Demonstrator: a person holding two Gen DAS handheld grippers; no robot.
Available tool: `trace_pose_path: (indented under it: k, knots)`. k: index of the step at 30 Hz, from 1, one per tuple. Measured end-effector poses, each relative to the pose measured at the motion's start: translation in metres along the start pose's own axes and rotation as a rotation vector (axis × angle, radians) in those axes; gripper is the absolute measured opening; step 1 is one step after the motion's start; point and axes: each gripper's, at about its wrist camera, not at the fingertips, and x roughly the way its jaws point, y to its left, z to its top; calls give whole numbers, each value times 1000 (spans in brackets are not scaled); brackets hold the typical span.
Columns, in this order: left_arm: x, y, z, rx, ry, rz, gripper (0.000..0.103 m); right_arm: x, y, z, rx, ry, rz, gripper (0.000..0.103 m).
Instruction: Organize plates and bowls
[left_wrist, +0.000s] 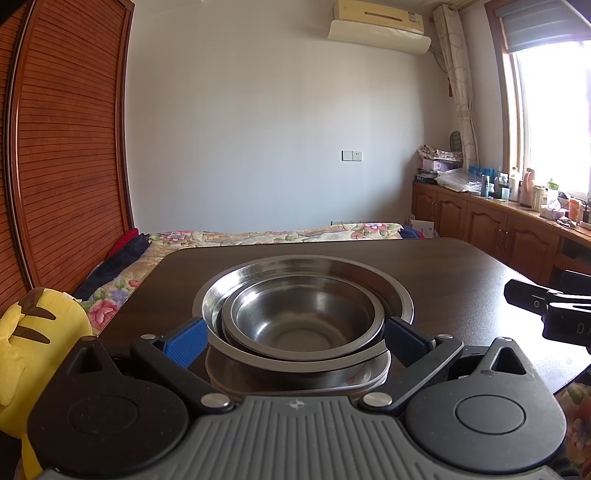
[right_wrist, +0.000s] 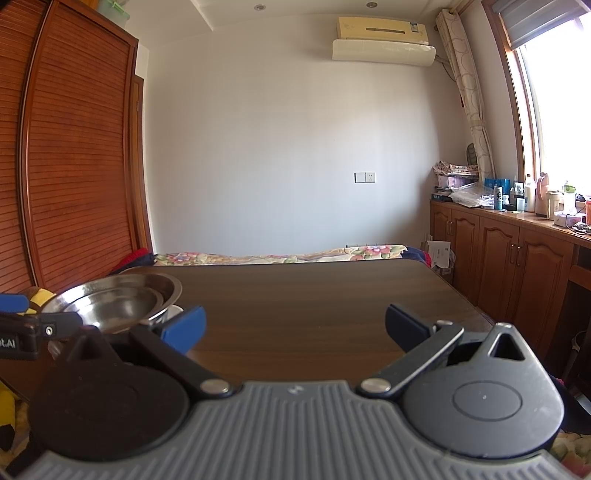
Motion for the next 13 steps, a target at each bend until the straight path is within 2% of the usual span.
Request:
trace_pose_path:
  k: [13]
  knots:
    - [0, -1, 0, -2, 1, 2, 103, 0, 1, 0, -2, -2, -1, 103]
